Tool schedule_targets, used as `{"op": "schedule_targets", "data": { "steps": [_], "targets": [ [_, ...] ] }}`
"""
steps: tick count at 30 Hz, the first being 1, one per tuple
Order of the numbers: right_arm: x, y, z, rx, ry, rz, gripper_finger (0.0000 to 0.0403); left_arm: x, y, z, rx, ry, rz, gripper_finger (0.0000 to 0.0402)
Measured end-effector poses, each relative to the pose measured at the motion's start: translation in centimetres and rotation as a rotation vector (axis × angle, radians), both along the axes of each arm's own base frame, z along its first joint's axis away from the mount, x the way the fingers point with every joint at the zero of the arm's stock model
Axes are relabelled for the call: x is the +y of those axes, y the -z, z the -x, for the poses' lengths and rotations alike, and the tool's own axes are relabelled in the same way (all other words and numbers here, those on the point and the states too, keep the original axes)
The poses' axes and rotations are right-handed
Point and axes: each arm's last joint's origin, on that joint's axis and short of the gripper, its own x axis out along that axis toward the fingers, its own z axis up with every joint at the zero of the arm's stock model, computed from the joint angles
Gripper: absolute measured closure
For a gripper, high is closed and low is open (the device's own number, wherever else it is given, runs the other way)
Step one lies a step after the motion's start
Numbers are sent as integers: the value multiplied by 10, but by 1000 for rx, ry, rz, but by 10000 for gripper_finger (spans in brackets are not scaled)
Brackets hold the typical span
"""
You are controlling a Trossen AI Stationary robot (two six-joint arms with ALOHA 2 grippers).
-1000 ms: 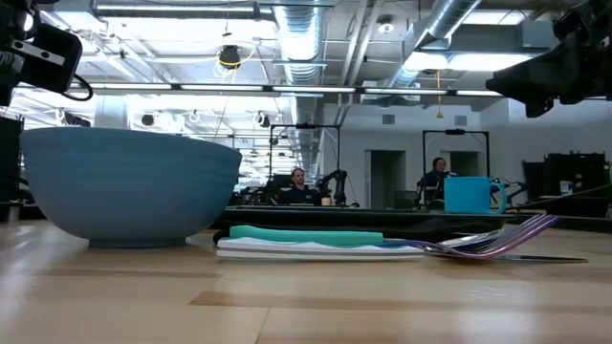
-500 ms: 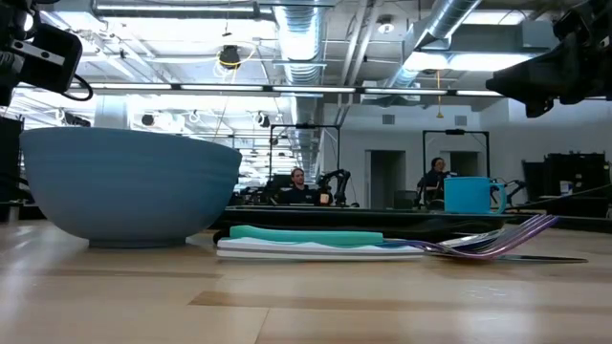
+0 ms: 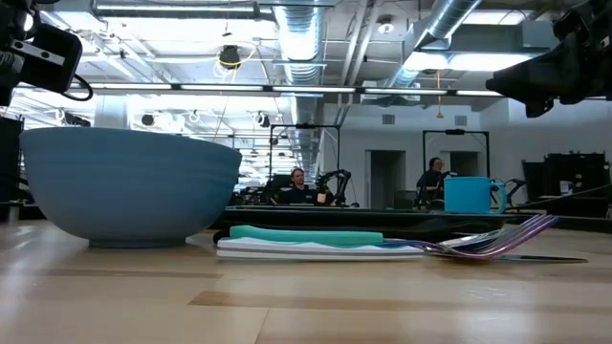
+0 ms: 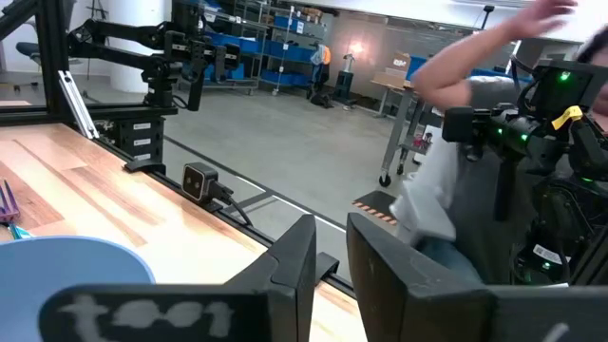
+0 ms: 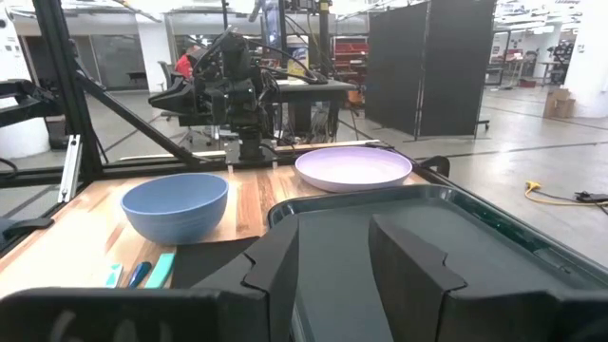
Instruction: Set up tray
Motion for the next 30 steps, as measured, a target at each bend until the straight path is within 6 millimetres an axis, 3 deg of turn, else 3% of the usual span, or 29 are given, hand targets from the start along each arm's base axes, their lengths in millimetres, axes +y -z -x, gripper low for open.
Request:
{"op": "schedule_targets", "data": {
  "steps": [23, 30],
  "targets": [
    [0, 0, 0, 0, 0, 0, 281, 0, 0, 0, -60, -1, -37, 350],
    [0, -1, 0, 22, 7, 234, 281, 0, 0, -1, -81, -27, -49, 350]
  ]
}}
